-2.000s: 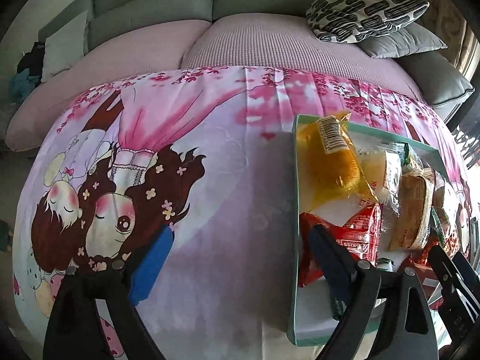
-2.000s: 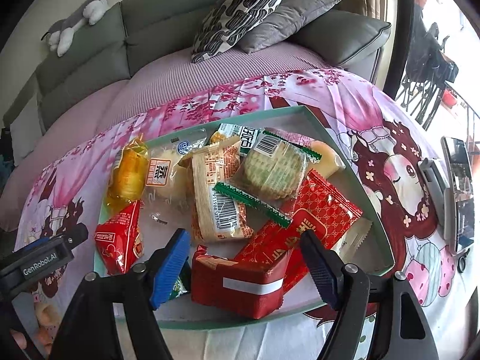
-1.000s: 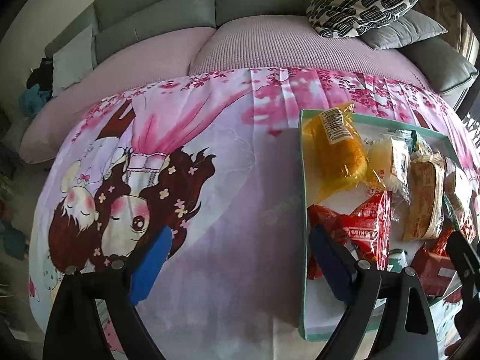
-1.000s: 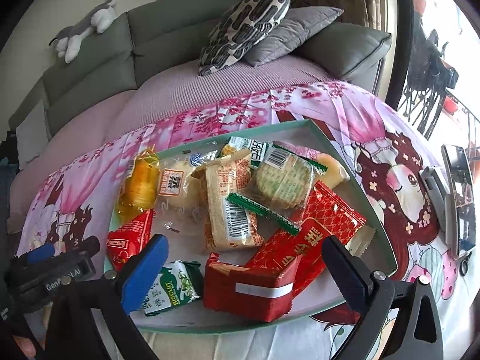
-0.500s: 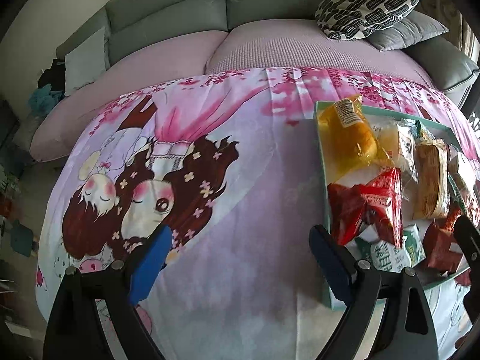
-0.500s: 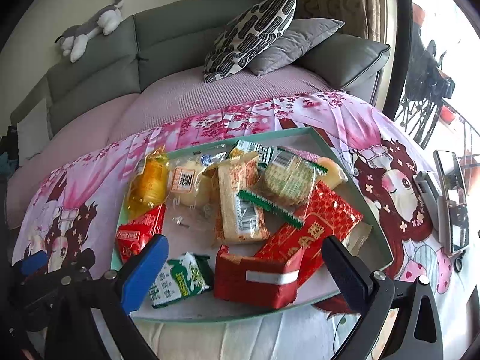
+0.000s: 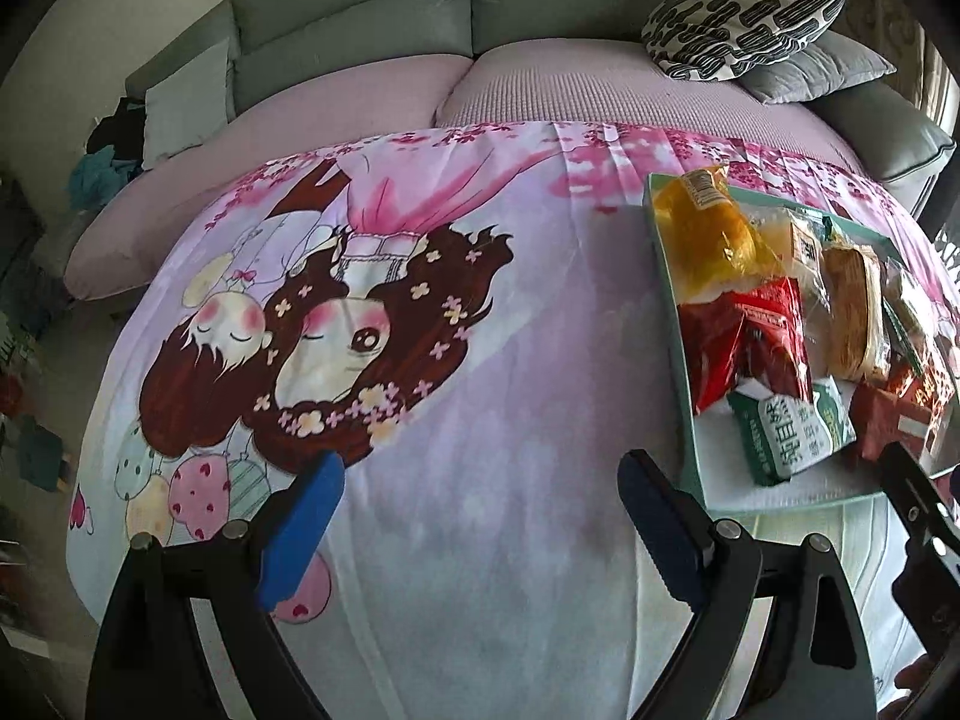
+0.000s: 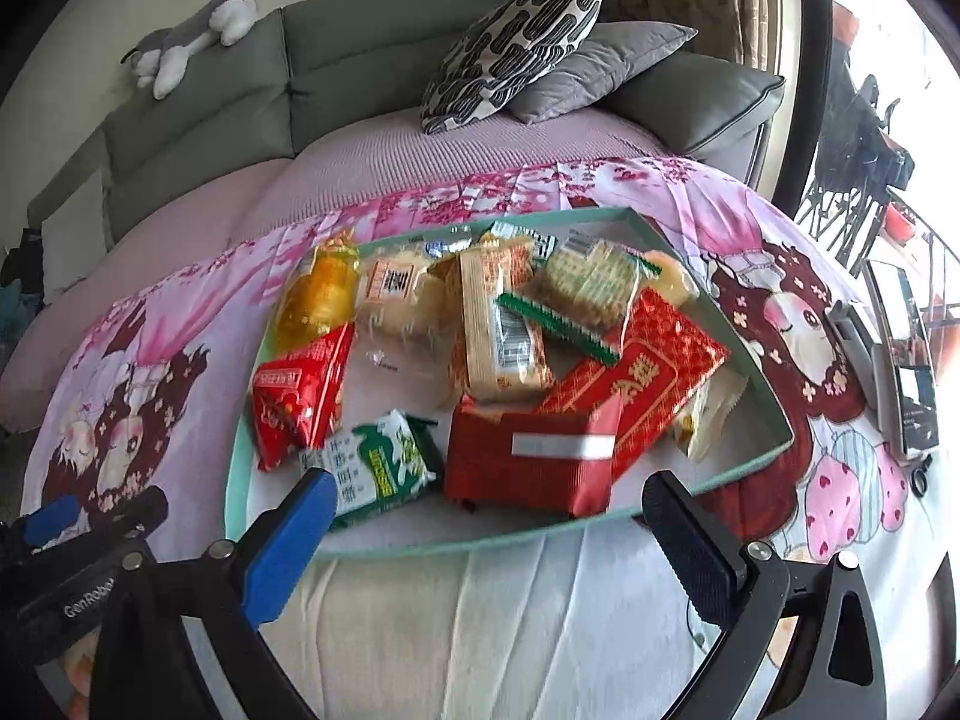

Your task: Organize snacks

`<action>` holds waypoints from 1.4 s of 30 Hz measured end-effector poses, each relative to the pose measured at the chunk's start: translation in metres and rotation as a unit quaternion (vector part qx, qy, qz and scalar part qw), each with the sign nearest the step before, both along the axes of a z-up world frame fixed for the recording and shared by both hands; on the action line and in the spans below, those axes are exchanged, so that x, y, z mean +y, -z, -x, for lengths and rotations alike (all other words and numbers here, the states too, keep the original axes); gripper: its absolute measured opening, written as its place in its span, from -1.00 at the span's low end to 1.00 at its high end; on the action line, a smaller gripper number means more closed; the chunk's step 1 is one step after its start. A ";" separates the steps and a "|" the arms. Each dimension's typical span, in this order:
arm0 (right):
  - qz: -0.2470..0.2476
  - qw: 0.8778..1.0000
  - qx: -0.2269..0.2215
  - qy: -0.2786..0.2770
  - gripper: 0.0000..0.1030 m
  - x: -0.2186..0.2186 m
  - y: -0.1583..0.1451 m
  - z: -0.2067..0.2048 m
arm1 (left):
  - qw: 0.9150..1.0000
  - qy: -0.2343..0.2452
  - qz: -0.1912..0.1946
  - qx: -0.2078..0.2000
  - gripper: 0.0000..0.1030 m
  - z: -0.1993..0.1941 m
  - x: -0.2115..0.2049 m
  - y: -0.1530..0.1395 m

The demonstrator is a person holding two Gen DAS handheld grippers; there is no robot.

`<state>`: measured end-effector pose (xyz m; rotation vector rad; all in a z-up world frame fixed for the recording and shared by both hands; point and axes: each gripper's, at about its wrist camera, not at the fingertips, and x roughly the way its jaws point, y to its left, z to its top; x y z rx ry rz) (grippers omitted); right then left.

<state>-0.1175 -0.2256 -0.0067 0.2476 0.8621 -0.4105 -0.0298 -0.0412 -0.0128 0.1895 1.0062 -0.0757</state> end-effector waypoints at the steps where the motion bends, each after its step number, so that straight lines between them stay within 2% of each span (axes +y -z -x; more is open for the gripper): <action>1: 0.001 1.000 0.002 0.000 1.00 0.001 0.000 0.001 | 1.000 -0.001 -0.001 0.000 0.80 0.002 0.001 0.000; 20: 0.017 1.000 -0.008 0.009 1.00 0.014 -0.018 0.024 | 1.000 -0.006 0.010 -0.005 0.80 0.022 0.019 -0.009; 42: 0.031 0.999 0.007 -0.001 1.00 0.020 -0.010 0.017 | 1.000 -0.002 -0.005 0.016 0.80 0.015 0.016 -0.001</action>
